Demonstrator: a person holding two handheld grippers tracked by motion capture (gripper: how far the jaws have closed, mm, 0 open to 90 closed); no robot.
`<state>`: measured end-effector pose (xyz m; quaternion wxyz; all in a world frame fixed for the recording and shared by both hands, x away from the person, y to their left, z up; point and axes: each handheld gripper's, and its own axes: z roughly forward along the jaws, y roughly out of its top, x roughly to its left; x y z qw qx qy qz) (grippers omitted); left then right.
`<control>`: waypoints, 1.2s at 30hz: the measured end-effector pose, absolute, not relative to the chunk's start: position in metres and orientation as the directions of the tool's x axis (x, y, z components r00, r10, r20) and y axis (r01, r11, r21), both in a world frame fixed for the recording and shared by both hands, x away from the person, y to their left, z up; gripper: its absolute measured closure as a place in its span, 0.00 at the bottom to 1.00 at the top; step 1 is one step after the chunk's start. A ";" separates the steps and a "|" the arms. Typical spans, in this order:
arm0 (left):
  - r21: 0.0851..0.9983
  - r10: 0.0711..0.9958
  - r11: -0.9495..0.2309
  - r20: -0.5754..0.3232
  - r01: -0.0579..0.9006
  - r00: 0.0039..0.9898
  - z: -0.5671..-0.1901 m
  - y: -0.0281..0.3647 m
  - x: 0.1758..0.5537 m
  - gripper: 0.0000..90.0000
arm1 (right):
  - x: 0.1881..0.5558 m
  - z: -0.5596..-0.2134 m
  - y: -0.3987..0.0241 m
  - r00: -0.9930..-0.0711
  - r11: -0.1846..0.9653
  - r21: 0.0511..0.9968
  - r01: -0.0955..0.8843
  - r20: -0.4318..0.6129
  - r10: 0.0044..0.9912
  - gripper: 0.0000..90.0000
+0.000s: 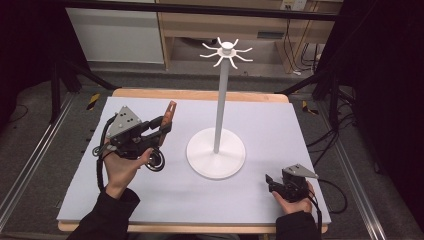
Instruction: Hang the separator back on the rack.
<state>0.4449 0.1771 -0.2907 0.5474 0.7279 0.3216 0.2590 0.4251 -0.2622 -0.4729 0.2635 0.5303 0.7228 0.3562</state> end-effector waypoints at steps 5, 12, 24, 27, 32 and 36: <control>0.971 0.744 -0.183 0.035 0.153 0.667 -0.279 0.168 0.442 0.75 | 0.425 -0.473 -0.262 -0.299 0.184 0.794 0.579 -0.003 0.954 0.38; 0.975 0.740 -0.175 0.039 0.136 0.672 -0.267 0.160 0.443 0.75 | 0.424 -0.472 -0.262 -0.298 0.178 0.800 0.574 0.002 0.954 0.38; 0.980 0.726 -0.162 0.038 0.118 0.686 -0.254 0.146 0.446 0.75 | 0.424 -0.471 -0.262 -0.300 0.168 0.803 0.572 0.015 0.954 0.37; 0.981 0.726 -0.159 0.040 0.111 0.687 -0.249 0.142 0.447 0.75 | 0.424 -0.471 -0.262 -0.301 0.168 0.804 0.571 0.015 0.954 0.37; 0.983 0.723 -0.155 0.043 0.101 0.689 -0.244 0.137 0.446 0.75 | 0.424 -0.471 -0.262 -0.300 0.165 0.803 0.573 0.018 0.954 0.37; 0.985 0.719 -0.151 0.054 0.080 0.693 -0.235 0.133 0.443 0.75 | 0.425 -0.472 -0.262 -0.300 0.173 0.805 0.568 0.007 0.954 0.37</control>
